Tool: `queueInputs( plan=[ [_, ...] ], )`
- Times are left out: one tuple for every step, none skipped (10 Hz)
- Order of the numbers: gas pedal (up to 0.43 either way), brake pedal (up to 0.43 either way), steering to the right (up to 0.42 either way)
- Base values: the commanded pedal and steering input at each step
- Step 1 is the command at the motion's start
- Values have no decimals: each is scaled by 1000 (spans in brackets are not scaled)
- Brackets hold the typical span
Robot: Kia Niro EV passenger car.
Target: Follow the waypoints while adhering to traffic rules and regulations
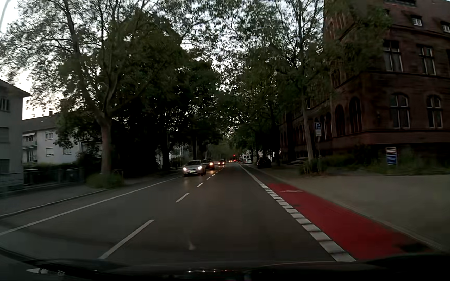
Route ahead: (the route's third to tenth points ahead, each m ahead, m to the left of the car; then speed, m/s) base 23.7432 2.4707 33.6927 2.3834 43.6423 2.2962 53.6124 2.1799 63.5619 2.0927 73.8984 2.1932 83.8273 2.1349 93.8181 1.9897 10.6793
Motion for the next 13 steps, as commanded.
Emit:
queueInputs(
  plan=[
    [110,0,-2],
    [110,0,-2],
    [98,0,-3],
    [98,0,-5],
    [87,0,-6],
    [79,0,-6],
    [79,0,-6],
    [79,0,-6],
    [79,0,-6],
    [79,0,-6],
    [79,0,-6],
    [79,0,-6],
    [79,0,-3]
  ],
)
